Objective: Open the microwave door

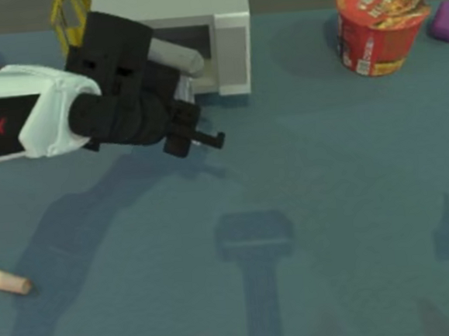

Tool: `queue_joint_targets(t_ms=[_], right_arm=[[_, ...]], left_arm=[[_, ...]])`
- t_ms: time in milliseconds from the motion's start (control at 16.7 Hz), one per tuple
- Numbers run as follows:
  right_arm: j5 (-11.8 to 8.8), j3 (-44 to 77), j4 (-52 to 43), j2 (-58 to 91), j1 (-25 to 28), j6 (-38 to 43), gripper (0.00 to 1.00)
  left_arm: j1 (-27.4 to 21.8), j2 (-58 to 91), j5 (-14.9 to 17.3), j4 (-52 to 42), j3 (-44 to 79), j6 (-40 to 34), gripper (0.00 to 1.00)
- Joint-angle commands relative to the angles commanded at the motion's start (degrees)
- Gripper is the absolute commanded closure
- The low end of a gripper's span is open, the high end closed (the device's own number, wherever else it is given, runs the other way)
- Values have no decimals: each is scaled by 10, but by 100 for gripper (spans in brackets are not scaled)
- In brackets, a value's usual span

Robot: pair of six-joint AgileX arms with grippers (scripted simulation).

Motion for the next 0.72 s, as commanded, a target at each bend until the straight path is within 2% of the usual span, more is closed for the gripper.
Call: queue_joint_targets(t_ms=[180, 720], right_arm=[[0, 0, 0, 0, 0, 0, 0], [0, 0, 0, 0, 0, 0, 0]], left_arm=[[0, 0, 0, 0, 0, 0, 100], [15, -12, 30, -2, -15, 35, 100]])
